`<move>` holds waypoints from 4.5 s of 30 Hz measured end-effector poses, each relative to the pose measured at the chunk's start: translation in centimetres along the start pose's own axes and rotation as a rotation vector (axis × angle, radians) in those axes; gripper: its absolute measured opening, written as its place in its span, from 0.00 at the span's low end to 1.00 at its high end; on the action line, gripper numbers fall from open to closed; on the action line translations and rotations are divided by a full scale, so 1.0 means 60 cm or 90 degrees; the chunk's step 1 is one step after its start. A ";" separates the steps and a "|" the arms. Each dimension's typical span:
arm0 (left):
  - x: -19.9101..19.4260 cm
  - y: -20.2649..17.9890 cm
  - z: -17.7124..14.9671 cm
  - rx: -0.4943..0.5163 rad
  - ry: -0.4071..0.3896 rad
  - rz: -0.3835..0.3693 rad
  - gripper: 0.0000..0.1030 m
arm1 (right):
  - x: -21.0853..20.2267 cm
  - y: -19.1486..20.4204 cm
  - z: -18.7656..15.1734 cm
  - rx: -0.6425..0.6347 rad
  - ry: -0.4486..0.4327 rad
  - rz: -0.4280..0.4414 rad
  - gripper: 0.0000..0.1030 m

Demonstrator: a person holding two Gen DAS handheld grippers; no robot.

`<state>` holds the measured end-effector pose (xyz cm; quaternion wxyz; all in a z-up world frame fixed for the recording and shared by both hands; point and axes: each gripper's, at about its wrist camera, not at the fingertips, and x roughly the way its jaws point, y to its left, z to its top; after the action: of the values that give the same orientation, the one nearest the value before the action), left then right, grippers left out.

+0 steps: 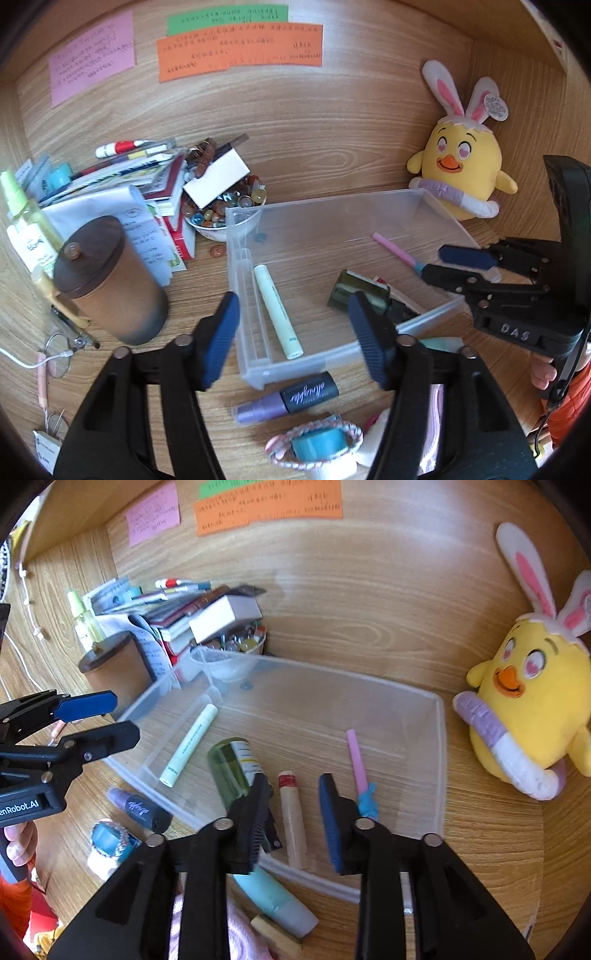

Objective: Organize objects
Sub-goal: 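Lower the pale green tube and beige concealer into the clear box and release, then grasp the braided bracelet with the left tool while the right tool grasps the pink compact, then drop the braided bracelet into the clear box with the left tool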

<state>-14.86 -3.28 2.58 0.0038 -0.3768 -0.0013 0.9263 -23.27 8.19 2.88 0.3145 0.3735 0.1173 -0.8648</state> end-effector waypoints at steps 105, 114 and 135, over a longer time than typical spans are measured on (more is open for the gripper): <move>-0.035 0.035 -0.017 -0.083 -0.045 -0.013 0.03 | -0.022 -0.072 -0.156 0.067 0.066 -0.037 0.31; 0.021 0.029 0.004 -0.077 -0.004 0.011 0.03 | -0.025 -0.063 -0.160 0.068 0.075 -0.017 0.32; 0.111 -0.002 0.011 -0.037 0.089 0.012 0.04 | -0.058 -0.040 -0.182 0.056 0.077 0.045 0.41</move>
<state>-20.11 -3.08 -1.58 -0.0159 -0.4402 -0.0242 0.8974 -16.74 16.43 -2.24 0.3208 0.4423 0.0849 -0.8332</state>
